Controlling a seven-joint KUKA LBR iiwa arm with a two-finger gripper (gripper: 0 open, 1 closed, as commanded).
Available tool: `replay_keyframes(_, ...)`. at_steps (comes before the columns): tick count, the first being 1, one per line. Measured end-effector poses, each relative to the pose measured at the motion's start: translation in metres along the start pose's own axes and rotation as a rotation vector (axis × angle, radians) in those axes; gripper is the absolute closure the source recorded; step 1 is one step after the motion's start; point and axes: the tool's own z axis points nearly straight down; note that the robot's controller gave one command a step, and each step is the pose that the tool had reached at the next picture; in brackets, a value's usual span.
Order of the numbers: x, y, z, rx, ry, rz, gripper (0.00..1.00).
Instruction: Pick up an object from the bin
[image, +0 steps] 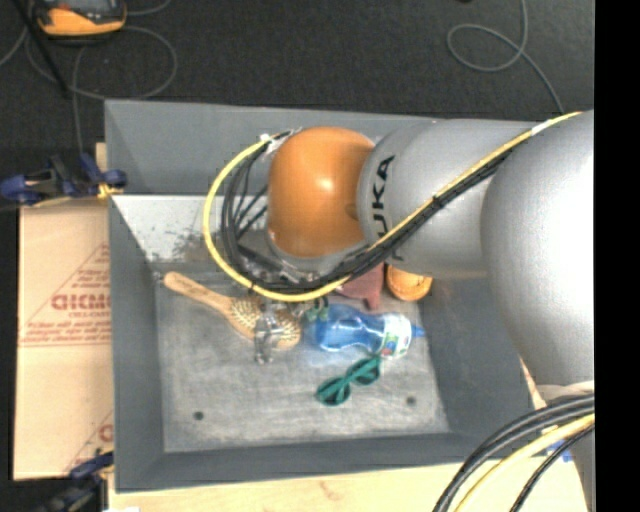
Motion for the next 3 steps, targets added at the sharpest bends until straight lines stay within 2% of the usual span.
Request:
replay_keyframes(1,-0.010,-0.004,0.043,0.000,-0.001,-0.094,0.00)
replay_keyframes(2,-0.029,-0.026,0.064,-0.005,-0.007,-0.233,0.00)
replay_keyframes(3,-0.043,-0.017,0.062,0.001,-0.023,-0.169,1.00)
